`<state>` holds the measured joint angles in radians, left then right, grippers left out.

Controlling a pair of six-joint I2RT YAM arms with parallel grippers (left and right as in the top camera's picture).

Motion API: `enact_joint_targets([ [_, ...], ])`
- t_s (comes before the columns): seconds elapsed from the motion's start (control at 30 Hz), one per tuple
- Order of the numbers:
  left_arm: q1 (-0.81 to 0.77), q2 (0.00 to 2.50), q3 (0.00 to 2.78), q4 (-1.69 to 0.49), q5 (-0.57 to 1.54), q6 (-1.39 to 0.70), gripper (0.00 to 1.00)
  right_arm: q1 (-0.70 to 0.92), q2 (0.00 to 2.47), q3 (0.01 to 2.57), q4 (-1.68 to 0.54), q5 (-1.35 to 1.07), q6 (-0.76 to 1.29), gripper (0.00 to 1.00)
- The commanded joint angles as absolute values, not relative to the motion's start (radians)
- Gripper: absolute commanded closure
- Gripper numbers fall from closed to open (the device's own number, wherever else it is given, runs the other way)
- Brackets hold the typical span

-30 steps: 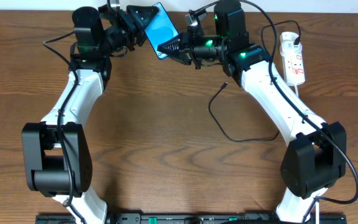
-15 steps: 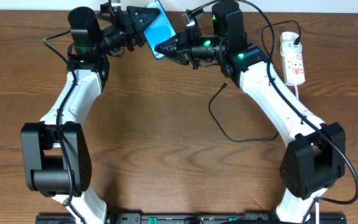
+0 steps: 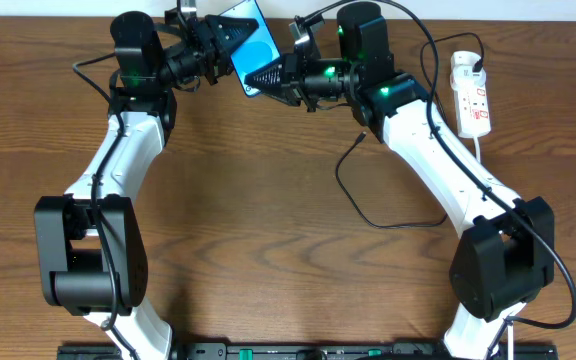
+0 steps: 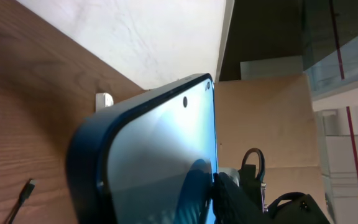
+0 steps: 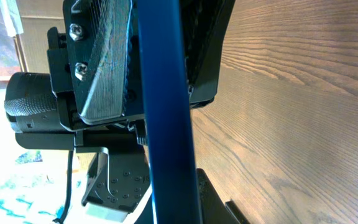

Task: Plug charger to phone and switch on socket

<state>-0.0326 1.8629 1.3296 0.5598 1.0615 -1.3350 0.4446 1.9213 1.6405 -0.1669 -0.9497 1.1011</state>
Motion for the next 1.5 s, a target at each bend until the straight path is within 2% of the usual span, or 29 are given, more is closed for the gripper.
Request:
enact_joint_targets([
  [0.0,-0.052,1.852,1.341,0.593,1.088,-1.363,0.68,0.487,1.933,1.634,-0.187,-0.981,1.102,0.99],
  [0.1,-0.052,1.852,1.341,0.593,1.088,-1.393,0.73,0.494,1.933,1.634,-0.187,-0.976,1.102,0.99],
  [0.2,-0.052,1.852,1.341,0.593,1.088,-1.406,0.81,0.505,1.933,1.634,-0.187,-0.968,1.102,0.99],
  [0.27,-0.052,1.852,1.341,0.593,1.088,-1.409,0.92,0.508,1.933,1.634,-0.187,-0.962,1.102,0.99],
  [0.7,-0.052,1.852,1.341,0.593,1.08,-1.459,0.93,0.514,1.933,1.634,-0.186,-0.96,1.106,0.99],
  [1.1,-0.052,1.852,1.341,0.593,0.97,-1.481,0.93,0.518,1.933,1.634,-0.186,-0.96,1.105,0.99],
  [1.13,-0.052,1.851,1.341,0.593,0.966,-1.486,0.93,0.518,1.933,1.634,-0.186,-0.96,1.104,0.98],
  [1.4,-0.051,1.852,1.341,0.593,0.959,-1.499,0.93,0.508,1.933,1.634,-0.186,-0.956,1.004,0.58],
  [1.47,-0.049,1.852,1.341,0.593,0.958,-1.499,0.93,0.493,1.933,1.634,-0.187,-0.956,0.974,0.53],
])
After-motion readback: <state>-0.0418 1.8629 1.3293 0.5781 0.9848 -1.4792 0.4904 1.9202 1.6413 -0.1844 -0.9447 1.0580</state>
